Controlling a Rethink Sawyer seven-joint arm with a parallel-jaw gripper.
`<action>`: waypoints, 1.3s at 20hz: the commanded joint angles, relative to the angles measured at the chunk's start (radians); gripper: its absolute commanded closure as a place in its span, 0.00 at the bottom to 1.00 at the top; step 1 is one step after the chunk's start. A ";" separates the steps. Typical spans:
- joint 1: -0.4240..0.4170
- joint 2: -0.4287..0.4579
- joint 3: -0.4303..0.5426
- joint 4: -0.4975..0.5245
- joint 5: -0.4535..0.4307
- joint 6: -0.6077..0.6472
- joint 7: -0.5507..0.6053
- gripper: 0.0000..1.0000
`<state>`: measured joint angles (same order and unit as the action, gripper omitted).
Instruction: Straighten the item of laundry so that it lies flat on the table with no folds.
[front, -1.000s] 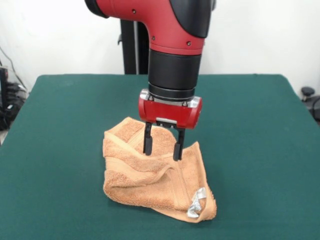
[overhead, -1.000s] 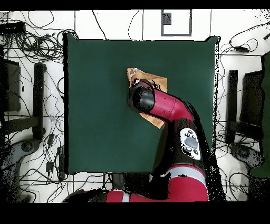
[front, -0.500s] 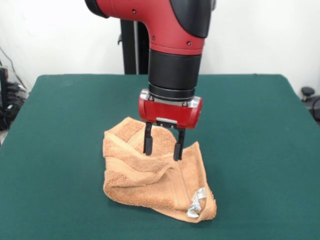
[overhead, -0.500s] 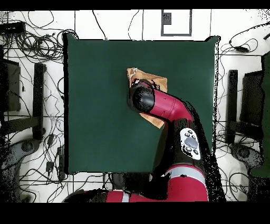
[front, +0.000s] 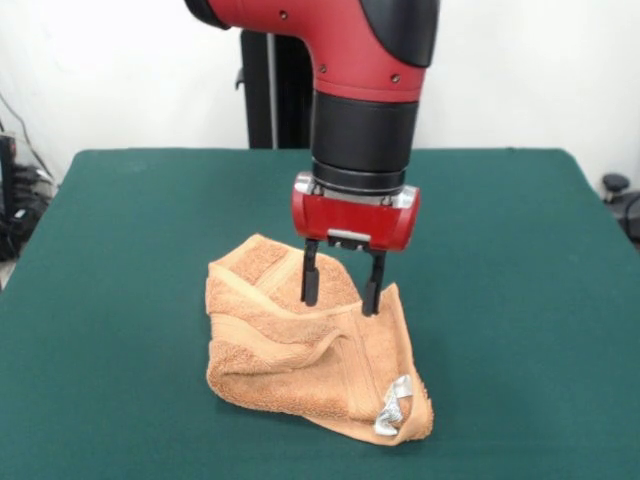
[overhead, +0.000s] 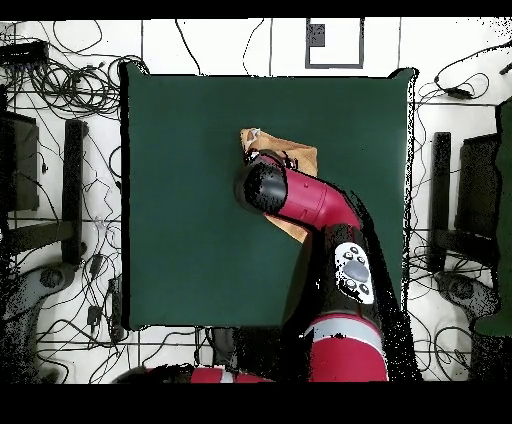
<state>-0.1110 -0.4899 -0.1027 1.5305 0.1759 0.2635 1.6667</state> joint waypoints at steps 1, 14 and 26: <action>0.059 -0.032 0.039 0.090 0.021 0.116 0.198 0.00; 0.089 -0.012 0.024 0.086 0.031 0.084 0.215 0.00; 0.070 -0.010 0.043 0.090 0.024 0.069 0.193 0.00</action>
<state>-0.0489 -0.5465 -0.1193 1.5431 0.1761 0.2639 1.6667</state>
